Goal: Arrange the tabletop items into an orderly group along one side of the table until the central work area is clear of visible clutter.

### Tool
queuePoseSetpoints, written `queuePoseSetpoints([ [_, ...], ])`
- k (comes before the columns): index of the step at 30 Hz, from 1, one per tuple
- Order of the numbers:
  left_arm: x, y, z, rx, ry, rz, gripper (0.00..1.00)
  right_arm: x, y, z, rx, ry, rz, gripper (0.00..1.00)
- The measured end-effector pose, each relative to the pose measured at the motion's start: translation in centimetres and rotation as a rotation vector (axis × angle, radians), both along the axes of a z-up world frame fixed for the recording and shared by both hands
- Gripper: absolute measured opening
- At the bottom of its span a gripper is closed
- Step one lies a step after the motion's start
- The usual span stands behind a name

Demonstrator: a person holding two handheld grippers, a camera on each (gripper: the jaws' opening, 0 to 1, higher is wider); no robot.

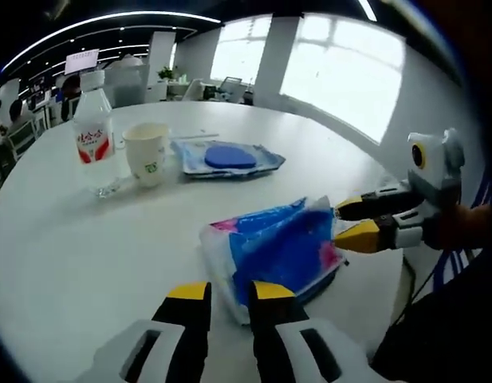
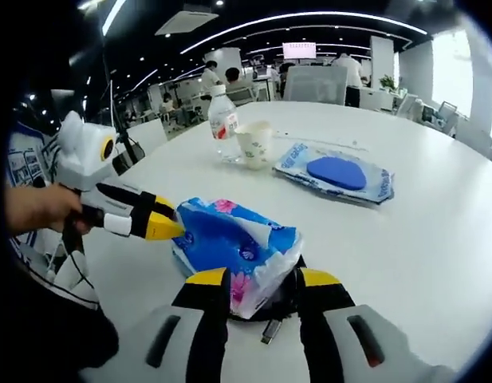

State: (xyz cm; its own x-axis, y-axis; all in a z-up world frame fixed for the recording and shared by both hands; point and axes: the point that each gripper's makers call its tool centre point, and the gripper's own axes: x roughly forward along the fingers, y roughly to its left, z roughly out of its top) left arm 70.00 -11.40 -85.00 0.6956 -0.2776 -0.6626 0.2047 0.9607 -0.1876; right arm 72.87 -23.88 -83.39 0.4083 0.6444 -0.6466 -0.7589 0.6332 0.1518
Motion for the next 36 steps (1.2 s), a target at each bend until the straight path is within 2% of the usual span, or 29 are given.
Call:
queuePoseSetpoints([
  [3, 0.1, -0.3, -0.2, 0.004, 0.007, -0.008, 0.13, -0.2, 0.1, -0.4, -0.007, 0.010, -0.008, 0.18],
  [8, 0.1, -0.5, -1.0, -0.007, 0.020, -0.015, 0.07, -0.5, -0.1, -0.7, -0.008, 0.039, -0.022, 0.13],
  [14, 0.0, -0.7, -0.7, -0.011, 0.004, -0.031, 0.02, -0.4, -0.5, -1.1, -0.016, 0.055, -0.036, 0.07],
  [20, -0.4, -0.8, 0.2, -0.022, -0.020, -0.011, 0.00, -0.1, -0.9, -0.2, 0.018, 0.060, -0.056, 0.02],
  [25, -0.4, -1.0, 1.3, -0.024, -0.033, 0.011, 0.00, 0.5, -1.2, 1.5, 0.049, 0.044, -0.071, 0.01],
  [26, -0.3, -1.0, 2.2, -0.020, -0.049, 0.020, 0.00, 0.8, -1.2, 1.7, 0.057, 0.036, -0.072, 0.00],
  [28, -0.1, -1.2, 3.0, -0.007, -0.060, 0.018, 0.00, 1.1, -1.3, 2.4, 0.064, 0.028, -0.074, 0.00],
  [31, 0.6, -1.5, 4.3, -0.017, -0.064, 0.026, 0.00, 1.6, -1.7, 3.1, 0.053, 0.025, -0.068, 0.00],
  [33, 1.3, -1.7, 5.4, -0.009, -0.087, 0.020, 0.00, 2.1, -2.1, 4.4, 0.056, 0.008, -0.069, 0.00],
  [36, 2.2, -2.2, 6.6, -0.005, -0.100, 0.009, 0.00, 3.2, -2.8, 4.8, 0.063, 0.001, -0.074, 0.00],
])
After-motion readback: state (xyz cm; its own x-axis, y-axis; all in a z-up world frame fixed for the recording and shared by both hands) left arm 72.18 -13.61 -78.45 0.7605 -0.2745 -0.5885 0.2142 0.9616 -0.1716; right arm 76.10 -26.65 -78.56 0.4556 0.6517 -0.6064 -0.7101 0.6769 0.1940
